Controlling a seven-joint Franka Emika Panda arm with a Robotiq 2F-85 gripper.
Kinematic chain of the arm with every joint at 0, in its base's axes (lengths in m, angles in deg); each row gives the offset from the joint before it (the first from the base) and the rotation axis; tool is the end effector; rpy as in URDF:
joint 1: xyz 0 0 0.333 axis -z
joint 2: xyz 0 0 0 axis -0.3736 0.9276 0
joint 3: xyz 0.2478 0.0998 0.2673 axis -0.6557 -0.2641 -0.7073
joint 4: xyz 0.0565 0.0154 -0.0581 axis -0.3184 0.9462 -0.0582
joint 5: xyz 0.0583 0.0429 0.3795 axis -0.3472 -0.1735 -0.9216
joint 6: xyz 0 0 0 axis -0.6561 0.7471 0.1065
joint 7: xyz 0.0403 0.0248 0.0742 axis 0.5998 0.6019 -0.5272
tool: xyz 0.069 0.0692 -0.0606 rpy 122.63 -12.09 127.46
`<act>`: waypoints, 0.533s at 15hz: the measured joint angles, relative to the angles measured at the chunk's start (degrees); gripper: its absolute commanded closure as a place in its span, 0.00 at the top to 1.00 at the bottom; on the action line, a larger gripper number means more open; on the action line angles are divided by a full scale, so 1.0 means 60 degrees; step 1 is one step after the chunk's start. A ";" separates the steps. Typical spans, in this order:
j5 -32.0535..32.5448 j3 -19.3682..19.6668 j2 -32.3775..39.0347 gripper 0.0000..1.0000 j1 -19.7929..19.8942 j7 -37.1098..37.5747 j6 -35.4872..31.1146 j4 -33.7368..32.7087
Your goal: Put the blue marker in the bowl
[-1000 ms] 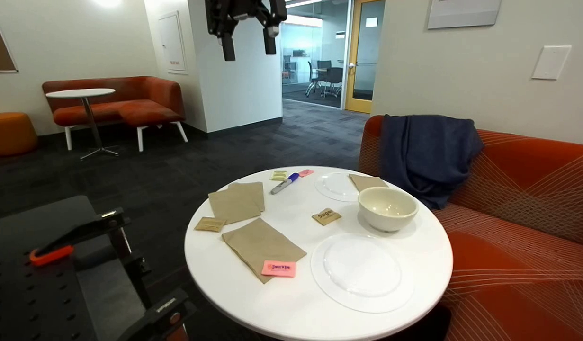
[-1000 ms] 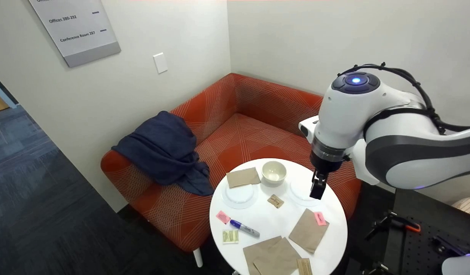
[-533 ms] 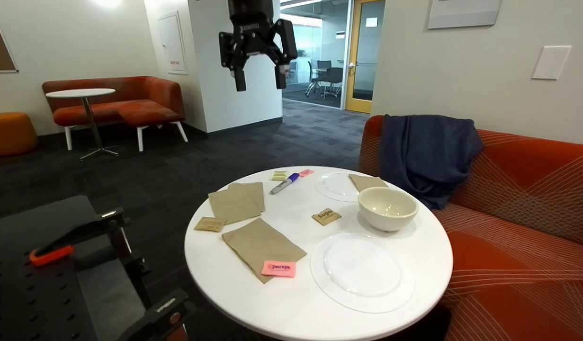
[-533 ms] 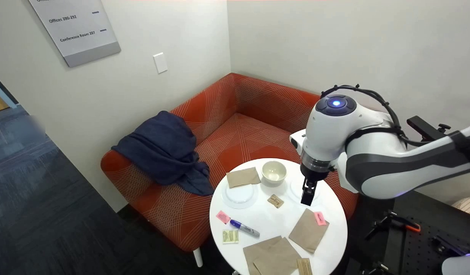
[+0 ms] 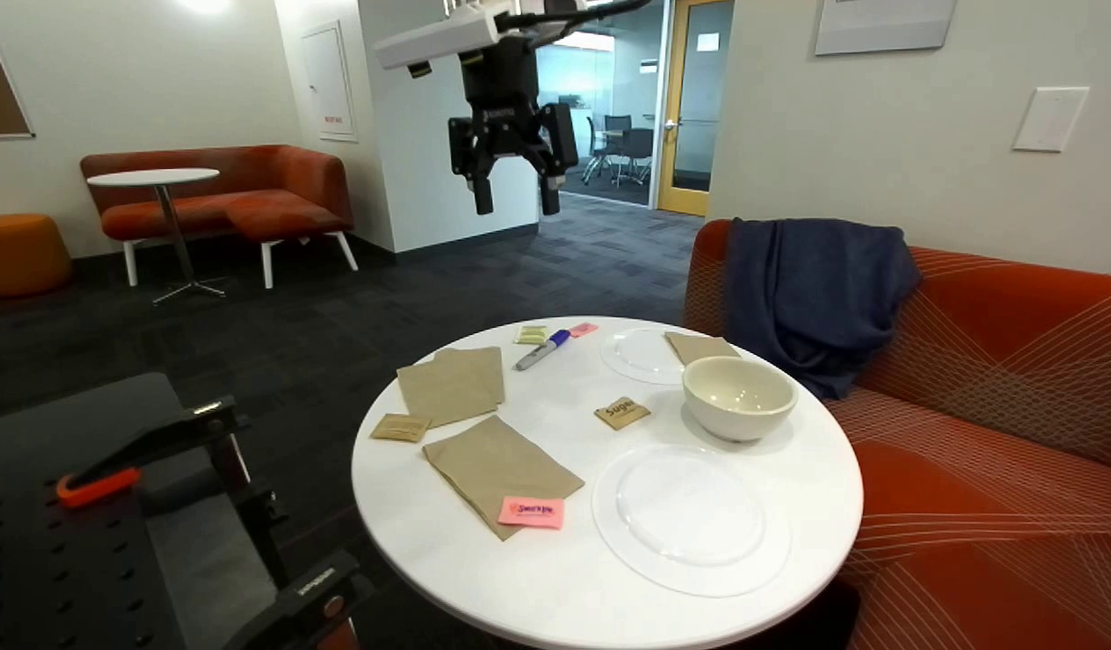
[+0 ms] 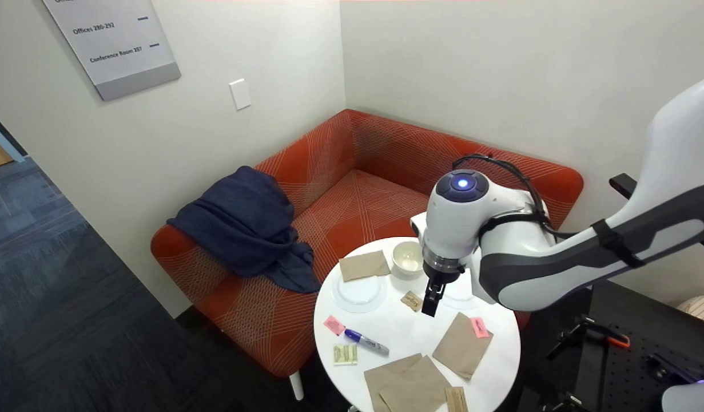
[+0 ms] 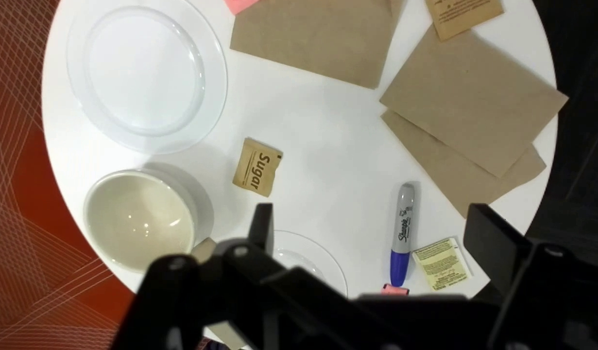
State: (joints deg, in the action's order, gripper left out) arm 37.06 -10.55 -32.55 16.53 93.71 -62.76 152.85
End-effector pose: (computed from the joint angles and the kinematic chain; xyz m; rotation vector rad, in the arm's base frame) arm 0.5323 0.1048 0.3178 3.0212 0.2724 0.0304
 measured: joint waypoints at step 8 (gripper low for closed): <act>0.0392 0.0568 0.1817 1.00 -0.1224 0.2167 0.0000 -0.1824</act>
State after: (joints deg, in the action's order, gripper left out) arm 39.41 -7.14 -21.64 9.18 106.71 -62.76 141.90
